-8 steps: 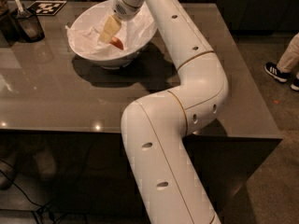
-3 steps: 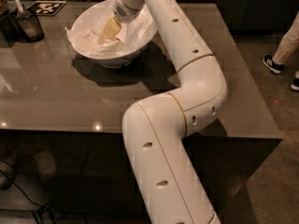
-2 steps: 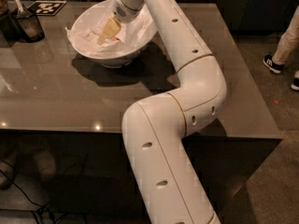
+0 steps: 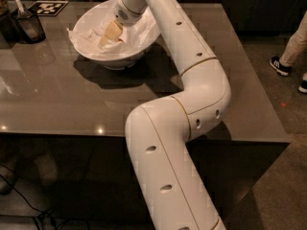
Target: Pick apple from white bowl
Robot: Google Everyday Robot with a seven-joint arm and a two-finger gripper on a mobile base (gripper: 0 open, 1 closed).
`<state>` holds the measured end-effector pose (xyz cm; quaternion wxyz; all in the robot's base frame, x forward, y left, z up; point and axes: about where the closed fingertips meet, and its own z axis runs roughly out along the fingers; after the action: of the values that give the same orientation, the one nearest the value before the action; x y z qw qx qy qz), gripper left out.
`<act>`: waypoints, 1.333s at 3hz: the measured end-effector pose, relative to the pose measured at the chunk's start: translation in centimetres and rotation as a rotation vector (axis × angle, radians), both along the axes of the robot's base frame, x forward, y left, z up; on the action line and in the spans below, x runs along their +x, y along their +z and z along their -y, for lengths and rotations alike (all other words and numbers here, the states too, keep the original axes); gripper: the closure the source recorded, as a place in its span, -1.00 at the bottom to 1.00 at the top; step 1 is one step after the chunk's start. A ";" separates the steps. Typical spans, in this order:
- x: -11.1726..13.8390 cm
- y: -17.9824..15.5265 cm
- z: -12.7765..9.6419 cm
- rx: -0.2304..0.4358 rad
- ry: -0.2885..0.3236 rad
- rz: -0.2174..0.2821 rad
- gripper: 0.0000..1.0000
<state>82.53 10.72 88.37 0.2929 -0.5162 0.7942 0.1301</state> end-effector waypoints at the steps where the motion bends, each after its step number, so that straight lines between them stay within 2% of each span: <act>1: -0.2 -1.0 -0.3 0.025 0.016 -0.026 -1.00; 3: -0.2 -2.7 0.1 0.062 0.017 -0.070 -1.00; 4: 0.0 -3.2 0.1 0.073 0.013 -0.075 -1.00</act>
Offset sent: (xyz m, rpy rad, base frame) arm -0.0238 -0.0050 -0.0303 0.0609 0.0744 0.0223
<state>82.50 10.61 85.21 0.2804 -0.5051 0.7961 0.1802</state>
